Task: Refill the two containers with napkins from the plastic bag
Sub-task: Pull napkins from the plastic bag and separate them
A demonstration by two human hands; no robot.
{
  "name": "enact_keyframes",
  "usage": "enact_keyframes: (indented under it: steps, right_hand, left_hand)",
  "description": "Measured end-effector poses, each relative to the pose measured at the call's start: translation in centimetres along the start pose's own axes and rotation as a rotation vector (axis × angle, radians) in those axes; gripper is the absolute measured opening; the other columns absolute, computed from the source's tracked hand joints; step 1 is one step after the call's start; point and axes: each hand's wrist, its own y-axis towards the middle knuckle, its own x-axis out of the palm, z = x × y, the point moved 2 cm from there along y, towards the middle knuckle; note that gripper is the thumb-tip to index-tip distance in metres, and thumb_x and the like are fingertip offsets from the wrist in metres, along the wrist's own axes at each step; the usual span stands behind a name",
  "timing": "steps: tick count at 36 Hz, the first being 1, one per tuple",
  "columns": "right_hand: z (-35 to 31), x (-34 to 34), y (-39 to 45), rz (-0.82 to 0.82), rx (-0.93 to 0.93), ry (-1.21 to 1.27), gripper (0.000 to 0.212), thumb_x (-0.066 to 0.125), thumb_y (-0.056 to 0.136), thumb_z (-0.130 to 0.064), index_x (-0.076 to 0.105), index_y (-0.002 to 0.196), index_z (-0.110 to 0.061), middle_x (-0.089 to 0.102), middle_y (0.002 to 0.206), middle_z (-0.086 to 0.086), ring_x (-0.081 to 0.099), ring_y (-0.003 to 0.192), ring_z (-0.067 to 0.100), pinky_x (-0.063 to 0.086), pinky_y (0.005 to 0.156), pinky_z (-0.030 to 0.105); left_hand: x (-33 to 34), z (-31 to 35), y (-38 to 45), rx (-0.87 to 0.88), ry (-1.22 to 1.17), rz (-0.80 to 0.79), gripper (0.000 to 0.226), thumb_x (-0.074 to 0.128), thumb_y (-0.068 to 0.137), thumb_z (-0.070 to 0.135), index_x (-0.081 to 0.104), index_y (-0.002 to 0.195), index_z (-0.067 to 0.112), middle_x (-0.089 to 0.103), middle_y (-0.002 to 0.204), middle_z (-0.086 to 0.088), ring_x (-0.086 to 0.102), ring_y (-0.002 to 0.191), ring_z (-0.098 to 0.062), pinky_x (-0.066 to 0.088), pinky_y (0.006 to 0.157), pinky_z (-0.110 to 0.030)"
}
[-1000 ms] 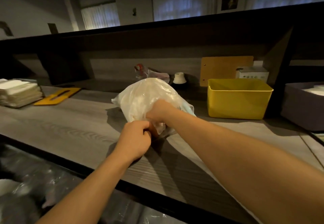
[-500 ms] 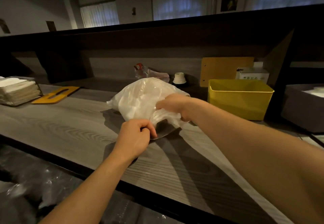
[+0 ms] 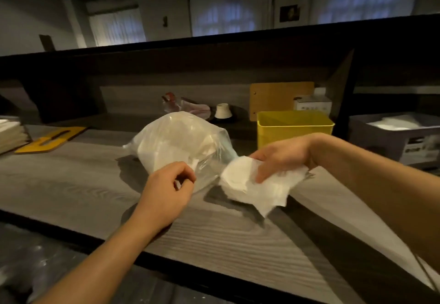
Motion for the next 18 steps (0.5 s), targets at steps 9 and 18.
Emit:
enact_keyframes:
  steps: [9,18]
  right_hand:
    - [6.2,-1.0,-5.9,0.587,-0.128,-0.488,0.051,0.066,0.095,-0.023,0.049,0.143,-0.025,0.062,0.127,-0.005,0.061,0.113,0.013,0.052,0.092,0.025]
    - [11.6,1.8,-7.9,0.678,-0.205,-0.423,0.064,0.070,0.093,-0.033,0.041,0.149,-0.031,0.051,0.138,-0.012,0.049,0.118,0.003,0.039,0.096,0.014]
  left_hand:
    - [9.4,7.7,0.4,0.448,0.087,-0.407,0.059,0.065,0.090,0.036,0.046,0.146,0.031,0.041,0.142,0.021,0.033,0.135,0.007,0.018,0.107,-0.001]
    - [16.8,11.2,4.7,0.441,0.136,-0.491,0.027,0.071,0.085,0.023,0.067,0.112,0.019,0.064,0.111,0.004,0.059,0.104,-0.016,0.047,0.087,-0.031]
